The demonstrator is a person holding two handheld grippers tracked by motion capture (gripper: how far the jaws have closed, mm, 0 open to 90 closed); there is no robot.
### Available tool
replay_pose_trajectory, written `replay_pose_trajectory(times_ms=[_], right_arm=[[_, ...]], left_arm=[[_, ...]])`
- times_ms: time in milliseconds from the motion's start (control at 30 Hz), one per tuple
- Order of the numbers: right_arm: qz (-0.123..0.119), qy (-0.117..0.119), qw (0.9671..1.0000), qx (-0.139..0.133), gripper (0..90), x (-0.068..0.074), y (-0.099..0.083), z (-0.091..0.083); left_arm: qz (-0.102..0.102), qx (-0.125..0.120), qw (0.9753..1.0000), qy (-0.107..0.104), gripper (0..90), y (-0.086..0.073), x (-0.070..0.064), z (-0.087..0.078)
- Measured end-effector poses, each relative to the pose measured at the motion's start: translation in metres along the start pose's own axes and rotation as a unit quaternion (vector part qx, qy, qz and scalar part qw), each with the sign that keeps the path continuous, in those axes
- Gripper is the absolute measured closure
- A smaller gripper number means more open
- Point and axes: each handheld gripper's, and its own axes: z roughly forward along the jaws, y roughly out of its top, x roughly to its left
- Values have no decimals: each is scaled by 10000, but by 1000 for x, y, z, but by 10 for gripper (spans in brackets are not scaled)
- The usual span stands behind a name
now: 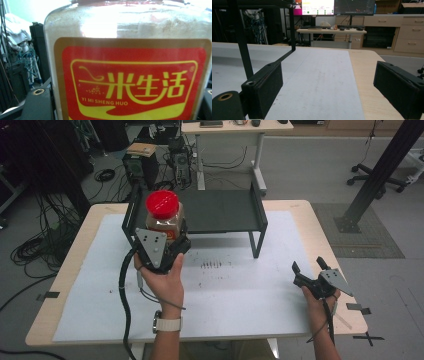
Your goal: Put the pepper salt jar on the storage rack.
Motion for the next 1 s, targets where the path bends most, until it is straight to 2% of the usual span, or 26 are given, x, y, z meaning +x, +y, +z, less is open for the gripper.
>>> replay_pose_trajectory(times_ms=[433, 467, 600, 633, 733, 1000], right_arm=[[30, -32, 10000, 17, 89, 0, 0, 0], [35, -35, 10000, 18, 89, 0, 0, 0], [40, -38, 10000, 14, 91, 0, 0, 0], [38, -38, 10000, 16, 92, 0, 0, 0], [35, -40, 10000, 29, 92, 0, 0, 0], [28, -36, 10000, 42, 93, 0, 0, 1]], left_arm=[[-87, 92, 9999, -85, 239, 10, 2, 20], [-64, 97, 9999, -101, 238, 13, 3, 26], [-62, 97, 9999, -119, 238, 15, 3, 29], [-56, 95, 9999, -131, 238, 18, 4, 37], [-56, 95, 9999, -131, 238, 18, 4, 37], [-121, 81, 9997, -184, 238, 21, 6, 52]])
